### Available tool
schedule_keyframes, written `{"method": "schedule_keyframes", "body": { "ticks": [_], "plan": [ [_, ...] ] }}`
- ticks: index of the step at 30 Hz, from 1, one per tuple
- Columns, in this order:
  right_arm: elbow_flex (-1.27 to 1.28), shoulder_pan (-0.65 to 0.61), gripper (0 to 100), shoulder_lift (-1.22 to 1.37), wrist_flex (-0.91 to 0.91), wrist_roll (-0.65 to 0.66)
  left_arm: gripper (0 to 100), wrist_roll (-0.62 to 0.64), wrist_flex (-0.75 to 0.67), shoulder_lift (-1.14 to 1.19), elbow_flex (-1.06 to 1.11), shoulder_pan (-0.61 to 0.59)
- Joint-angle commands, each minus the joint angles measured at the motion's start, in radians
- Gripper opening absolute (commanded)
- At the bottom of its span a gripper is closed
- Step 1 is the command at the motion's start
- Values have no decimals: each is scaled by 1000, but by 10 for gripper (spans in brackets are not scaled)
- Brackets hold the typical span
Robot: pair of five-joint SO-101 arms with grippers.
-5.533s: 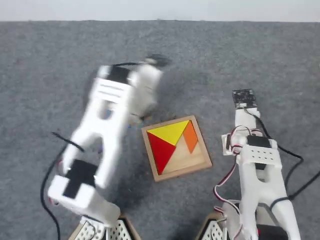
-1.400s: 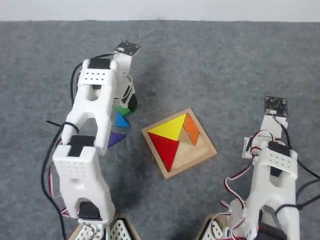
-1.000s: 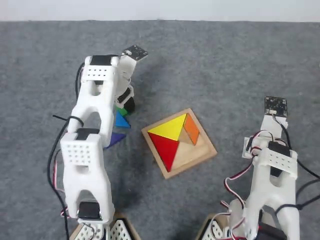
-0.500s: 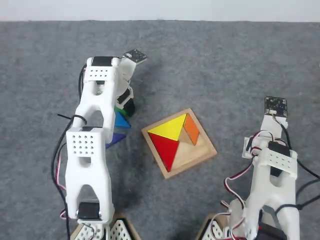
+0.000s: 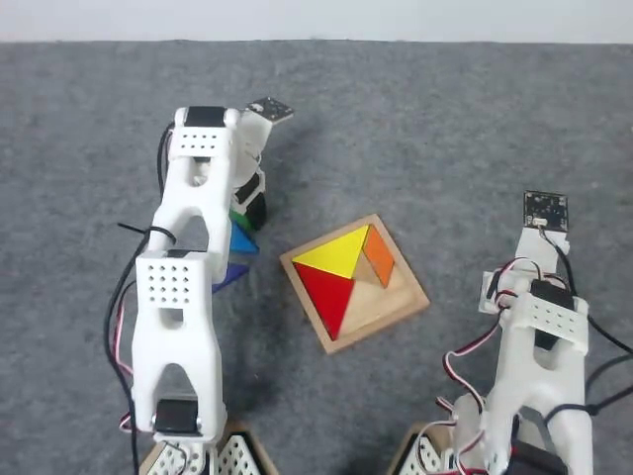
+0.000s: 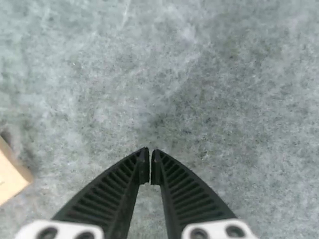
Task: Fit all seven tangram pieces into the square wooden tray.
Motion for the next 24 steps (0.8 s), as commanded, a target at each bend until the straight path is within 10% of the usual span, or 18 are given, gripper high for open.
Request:
{"method": "schedule_keyframes", "body": {
  "ticks": [1, 10, 24],
  "plan": [
    [-8, -8, 28, -2, -13, -2, 36, 35, 49, -130, -28, 8],
    [-9, -8, 28, -2, -12, -2, 34, 127, 12, -554, 473, 282],
    [-17, -1, 28, -2, -10, -3, 13, 683, -261, -654, 834, 638]
  ]
}}
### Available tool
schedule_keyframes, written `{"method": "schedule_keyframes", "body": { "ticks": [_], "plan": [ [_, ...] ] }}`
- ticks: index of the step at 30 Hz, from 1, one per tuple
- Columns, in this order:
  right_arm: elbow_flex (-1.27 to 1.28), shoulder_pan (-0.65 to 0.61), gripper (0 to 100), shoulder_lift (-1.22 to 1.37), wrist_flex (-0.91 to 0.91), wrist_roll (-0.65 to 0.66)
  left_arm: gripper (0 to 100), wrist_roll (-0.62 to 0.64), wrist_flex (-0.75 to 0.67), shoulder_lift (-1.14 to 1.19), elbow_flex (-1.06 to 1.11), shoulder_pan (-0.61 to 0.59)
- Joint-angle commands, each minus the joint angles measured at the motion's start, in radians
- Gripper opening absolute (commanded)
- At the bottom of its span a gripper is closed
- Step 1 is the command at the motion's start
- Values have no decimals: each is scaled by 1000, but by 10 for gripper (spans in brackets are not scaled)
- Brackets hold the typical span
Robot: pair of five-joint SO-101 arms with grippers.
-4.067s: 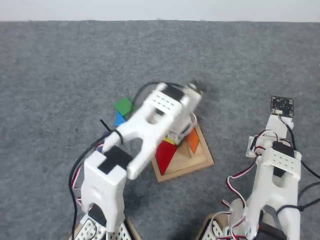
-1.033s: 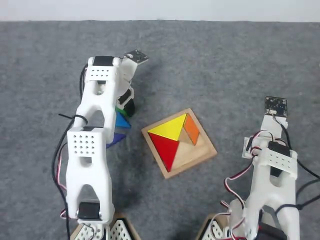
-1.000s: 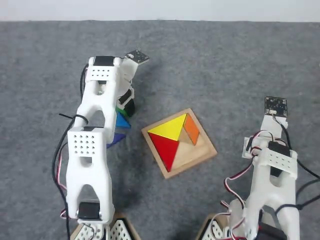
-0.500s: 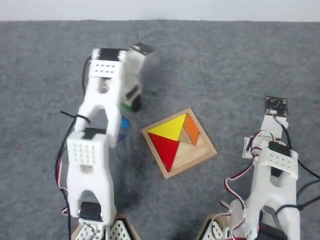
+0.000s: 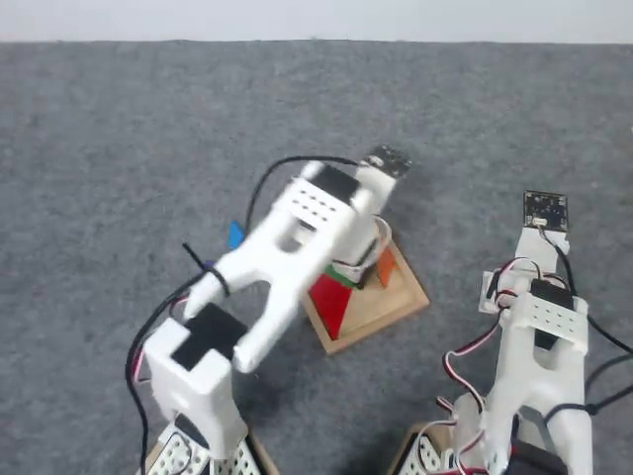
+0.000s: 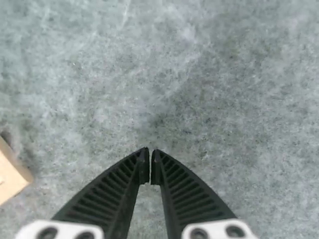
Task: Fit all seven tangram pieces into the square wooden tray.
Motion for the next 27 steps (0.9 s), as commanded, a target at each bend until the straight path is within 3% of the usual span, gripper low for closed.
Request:
{"method": "schedule_keyframes", "body": {
  "ticks": [1, 8, 11, 17, 27],
  "plan": [
    [-17, -1, 28, -2, -10, -3, 13, 100, -44, 17, -12, 57],
    [-18, -1, 27, -2, -10, -3, 15, 193, -38, 137, -82, 66],
    [-18, -1, 27, -2, -10, -3, 26, 193, -21, 167, -104, 69],
    [-18, -1, 27, -2, -10, -3, 161, 189, 29, 170, -116, 80],
    [-18, -1, 27, -2, -10, -2, 171, 158, 31, 97, -125, 130]
  ]
}}
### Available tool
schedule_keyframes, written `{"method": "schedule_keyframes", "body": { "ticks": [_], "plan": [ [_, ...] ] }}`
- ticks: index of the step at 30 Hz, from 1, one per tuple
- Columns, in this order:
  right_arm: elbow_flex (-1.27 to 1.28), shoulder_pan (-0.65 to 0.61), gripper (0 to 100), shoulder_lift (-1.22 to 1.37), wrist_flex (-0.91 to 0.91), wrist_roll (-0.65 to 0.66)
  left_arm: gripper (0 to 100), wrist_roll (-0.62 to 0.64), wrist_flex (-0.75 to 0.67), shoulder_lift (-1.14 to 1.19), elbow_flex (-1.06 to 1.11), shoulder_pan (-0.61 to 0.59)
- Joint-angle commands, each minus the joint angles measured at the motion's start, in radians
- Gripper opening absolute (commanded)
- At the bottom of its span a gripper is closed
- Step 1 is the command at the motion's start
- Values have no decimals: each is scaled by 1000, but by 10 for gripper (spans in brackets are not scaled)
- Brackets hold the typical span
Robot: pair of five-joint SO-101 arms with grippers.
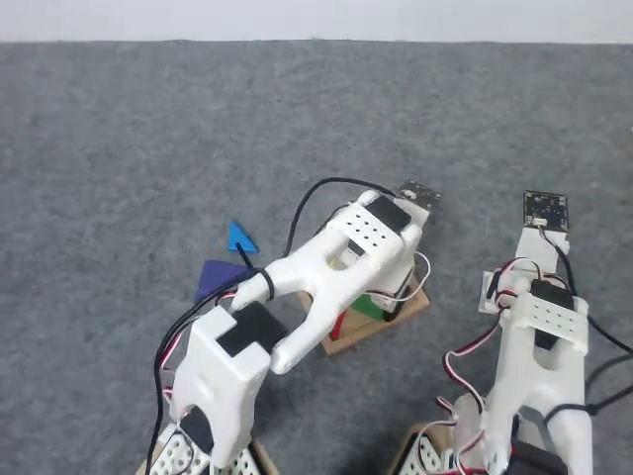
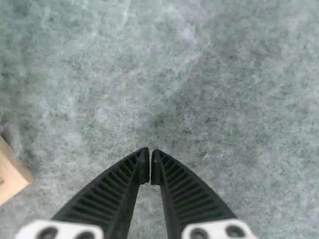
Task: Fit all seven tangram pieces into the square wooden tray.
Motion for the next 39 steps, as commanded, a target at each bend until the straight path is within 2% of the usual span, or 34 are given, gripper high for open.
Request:
{"method": "schedule_keyframes", "body": {
  "ticks": [1, 8, 19, 26, 31, 35, 39],
  "plan": [
    [-18, -1, 27, -2, -10, -2, 179, -15, 15, -81, -53, -12],
    [-18, -2, 27, -2, -10, -2, 299, -58, 15, -80, -51, -51],
    [-17, -2, 27, -2, -10, -2, 298, -72, -11, -91, -56, -75],
    [-15, -30, 27, -1, -8, 2, 298, -150, 26, -146, -56, -98],
    [-15, -208, 27, -1, 113, 98, 297, -175, 40, -358, -56, -258],
    [-14, -366, 27, -4, 171, 101, 297, -250, 118, -466, -54, -443],
    [-14, -469, 27, -2, 193, 101, 297, -348, 175, -497, -53, -624]
  ]
}}
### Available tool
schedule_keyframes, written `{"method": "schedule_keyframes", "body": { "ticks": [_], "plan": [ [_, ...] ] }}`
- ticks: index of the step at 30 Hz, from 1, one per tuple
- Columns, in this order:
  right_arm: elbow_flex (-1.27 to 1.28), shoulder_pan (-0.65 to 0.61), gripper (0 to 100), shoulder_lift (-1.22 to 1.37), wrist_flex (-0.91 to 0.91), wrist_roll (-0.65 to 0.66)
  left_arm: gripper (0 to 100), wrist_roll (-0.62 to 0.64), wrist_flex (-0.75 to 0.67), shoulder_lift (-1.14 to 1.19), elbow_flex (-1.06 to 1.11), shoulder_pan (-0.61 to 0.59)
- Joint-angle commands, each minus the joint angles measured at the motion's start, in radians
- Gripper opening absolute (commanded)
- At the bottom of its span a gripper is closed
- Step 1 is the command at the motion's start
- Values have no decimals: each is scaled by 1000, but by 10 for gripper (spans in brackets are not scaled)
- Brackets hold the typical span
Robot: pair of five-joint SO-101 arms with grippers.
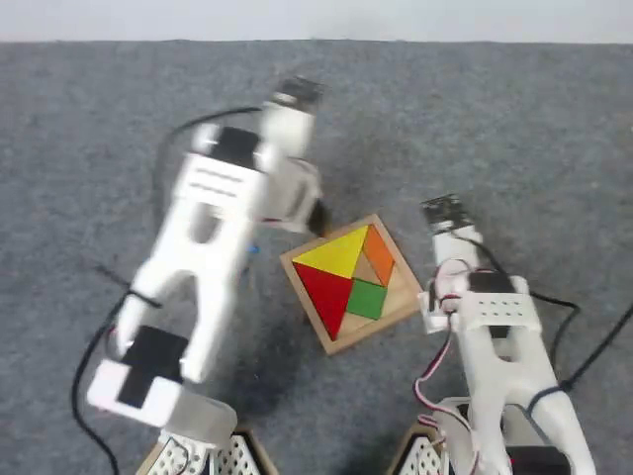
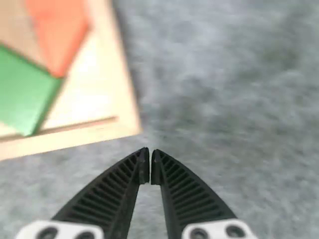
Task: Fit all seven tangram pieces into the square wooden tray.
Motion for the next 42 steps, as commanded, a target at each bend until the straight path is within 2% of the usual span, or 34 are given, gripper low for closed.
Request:
{"method": "schedule_keyframes", "body": {
  "ticks": [1, 6, 11, 13, 16, 20, 24, 30, 35, 42],
  "plan": [
    [-14, -84, 27, -2, 18, 9, 297, -98, 54, -75, -53, -160],
    [-12, -179, 27, -2, 39, -28, 297, -227, 95, -77, -50, -308],
    [-12, -262, 27, -2, 39, -28, 297, -302, 101, -78, -41, -396],
    [-14, -246, 27, -8, 39, -32, 295, -342, 103, -78, -8, -404],
    [-29, -137, 27, -13, 47, -32, 257, -388, 84, -78, 84, -391],
    [-35, -16, 27, -5, 39, -25, 242, -408, -77, -68, 249, -377],
    [-31, 2, 27, -1, 39, 3, 242, -400, -293, -48, 352, -376],
    [-31, 4, 27, -1, 39, -8, 242, -242, -364, 109, 266, -290],
    [-29, 31, 27, -1, 36, -8, 239, 34, -319, 304, 105, -244],
    [-31, 65, 27, -2, 24, -5, 239, 132, -265, 486, -13, -218]
  ]
}}
